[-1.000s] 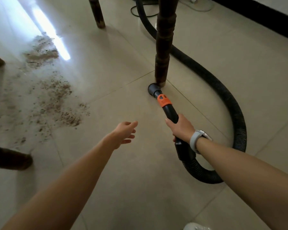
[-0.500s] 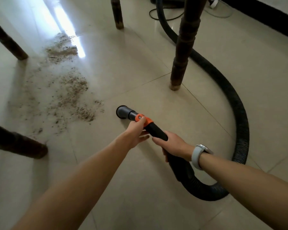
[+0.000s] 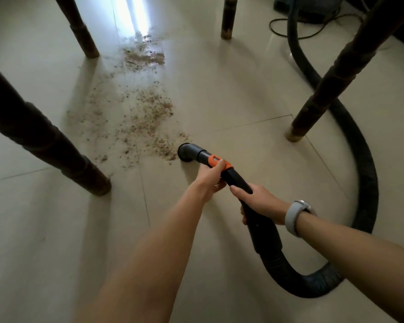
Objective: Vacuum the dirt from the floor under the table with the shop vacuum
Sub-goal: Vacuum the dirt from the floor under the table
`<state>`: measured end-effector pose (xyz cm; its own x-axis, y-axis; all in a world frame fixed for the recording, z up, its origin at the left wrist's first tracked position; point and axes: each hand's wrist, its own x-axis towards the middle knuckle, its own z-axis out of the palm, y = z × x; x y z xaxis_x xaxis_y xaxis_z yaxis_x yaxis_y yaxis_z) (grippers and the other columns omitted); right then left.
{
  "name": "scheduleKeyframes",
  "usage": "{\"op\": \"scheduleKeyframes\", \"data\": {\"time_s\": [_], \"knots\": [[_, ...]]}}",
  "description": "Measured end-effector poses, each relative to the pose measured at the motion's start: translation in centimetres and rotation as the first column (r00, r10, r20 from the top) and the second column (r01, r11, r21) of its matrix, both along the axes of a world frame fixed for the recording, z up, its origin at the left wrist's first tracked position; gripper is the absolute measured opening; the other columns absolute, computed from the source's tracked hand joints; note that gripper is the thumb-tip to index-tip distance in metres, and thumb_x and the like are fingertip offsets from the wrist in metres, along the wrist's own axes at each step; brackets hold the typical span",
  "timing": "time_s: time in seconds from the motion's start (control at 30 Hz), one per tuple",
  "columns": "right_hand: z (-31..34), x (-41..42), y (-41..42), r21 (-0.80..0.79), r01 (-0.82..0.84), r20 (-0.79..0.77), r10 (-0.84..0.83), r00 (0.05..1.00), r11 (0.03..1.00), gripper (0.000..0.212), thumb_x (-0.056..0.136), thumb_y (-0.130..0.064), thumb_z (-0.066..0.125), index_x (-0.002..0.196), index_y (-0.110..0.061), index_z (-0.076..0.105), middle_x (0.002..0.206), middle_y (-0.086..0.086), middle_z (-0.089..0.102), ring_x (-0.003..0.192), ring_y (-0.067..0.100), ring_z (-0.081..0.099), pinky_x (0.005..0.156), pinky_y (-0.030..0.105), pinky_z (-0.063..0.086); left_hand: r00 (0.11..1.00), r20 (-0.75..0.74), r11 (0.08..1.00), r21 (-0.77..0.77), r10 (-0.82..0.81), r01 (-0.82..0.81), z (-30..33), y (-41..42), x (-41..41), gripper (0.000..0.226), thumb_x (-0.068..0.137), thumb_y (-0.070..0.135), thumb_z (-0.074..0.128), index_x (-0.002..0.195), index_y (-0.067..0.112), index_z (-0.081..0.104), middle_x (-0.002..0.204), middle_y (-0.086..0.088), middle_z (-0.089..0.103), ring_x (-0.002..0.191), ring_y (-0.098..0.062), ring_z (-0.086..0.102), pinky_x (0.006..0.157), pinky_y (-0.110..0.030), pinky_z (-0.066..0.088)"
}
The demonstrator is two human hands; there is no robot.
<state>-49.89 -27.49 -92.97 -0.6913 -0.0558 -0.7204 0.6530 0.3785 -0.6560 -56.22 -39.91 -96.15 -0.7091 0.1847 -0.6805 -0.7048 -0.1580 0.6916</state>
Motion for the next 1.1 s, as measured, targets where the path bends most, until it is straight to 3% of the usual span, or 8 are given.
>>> {"op": "scheduleKeyframes", "data": {"time_s": [0.1,0.27,0.47,0.63,0.77,0.97,1.1], "knots": [[0.2,-0.2,-1.8,0.144,-0.018,0.000,0.019,1.000,0.989,0.036,0.095,-0.043,0.049,0.114,-0.013,0.045,0.076,0.007,0.055,0.056,0.019,0.059,0.051,0.026,0.051,1.000,0.025,0.999,0.045,0.009,-0.010,0.1,-1.1,-0.2,0.031,0.096,0.022,0.053,0.123,0.010,0.044,0.114,-0.011,0.058,0.094,-0.021,0.060,0.071,-0.029,0.050],[0.4,-0.4,-3.5,0.402,-0.077,-0.047,0.105,0.993,0.912,0.037,0.095,-0.044,0.047,0.112,-0.013,0.039,0.084,0.005,0.057,0.062,0.020,0.063,0.051,0.026,0.049,0.999,0.022,0.998,0.057,-0.036,0.035,-0.1,-2.1,-0.4,0.031,0.098,0.025,0.048,0.125,0.010,0.044,0.111,-0.008,0.059,0.099,-0.021,0.059,0.085,-0.034,0.046],[-0.4,-2.2,-3.1,0.269,-0.203,0.024,0.204,0.979,0.942,0.031,0.095,-0.038,0.048,0.114,-0.015,0.038,0.079,0.007,0.058,0.058,0.021,0.063,0.054,0.029,0.055,0.999,0.011,0.998,0.037,-0.052,0.051,-1.0,-3.0,-1.0,0.033,0.098,0.028,0.049,0.127,0.012,0.043,0.109,-0.005,0.060,0.097,-0.017,0.059,0.083,-0.033,0.045],[-0.9,-3.8,-2.2,0.125,-0.401,0.141,0.384,0.913,0.907,0.024,0.098,-0.034,0.044,0.109,-0.012,0.040,0.079,0.009,0.061,0.072,0.028,0.067,0.069,0.036,0.058,0.993,0.006,0.993,-0.013,-0.114,0.114,-1.2,-3.9,-0.9,0.037,0.097,0.030,0.050,0.131,0.015,0.044,0.115,-0.004,0.059,0.103,-0.017,0.058,0.091,-0.035,0.043],[-0.9,-4.9,-2.0,-0.015,-0.484,0.242,0.473,0.847,0.875,0.018,0.100,-0.034,0.040,0.097,-0.016,0.041,0.081,0.006,0.059,0.071,0.019,0.063,0.078,0.038,0.055,0.988,0.020,0.982,-0.108,-0.152,0.153,-0.9,-4.7,-0.7,0.037,0.096,0.032,0.051,0.130,0.017,0.048,0.120,-0.004,0.060,0.108,-0.019,0.058,0.092,-0.035,0.043],[-1.8,-5.5,-2.7,-0.141,-0.598,0.318,0.608,0.727,0.789,0.043,0.100,-0.039,0.037,0.131,-0.009,0.037,0.100,0.008,0.059,0.100,0.025,0.060,0.089,0.042,0.051,0.962,0.068,0.908,-0.321,-0.263,0.270,0.8,-7.5,0.4,0.029,0.095,0.030,0.053,0.124,0.022,0.051,0.117,0.000,0.057,0.114,-0.021,0.052,0.097,-0.036,0.041],[-2.3,-5.9,-2.3,-0.199,-0.591,0.300,0.623,0.722,0.782,0.041,0.099,-0.041,0.039,0.127,-0.011,0.040,0.095,0.006,0.063,0.099,0.026,0.062,0.087,0.040,0.052,0.974,0.038,0.916,-0.334,-0.223,0.223,1.0,-7.2,1.8,0.022,0.097,0.033,0.049,0.118,0.028,0.051,0.114,0.003,0.056,0.111,-0.018,0.052,0.100,-0.037,0.041]]}}
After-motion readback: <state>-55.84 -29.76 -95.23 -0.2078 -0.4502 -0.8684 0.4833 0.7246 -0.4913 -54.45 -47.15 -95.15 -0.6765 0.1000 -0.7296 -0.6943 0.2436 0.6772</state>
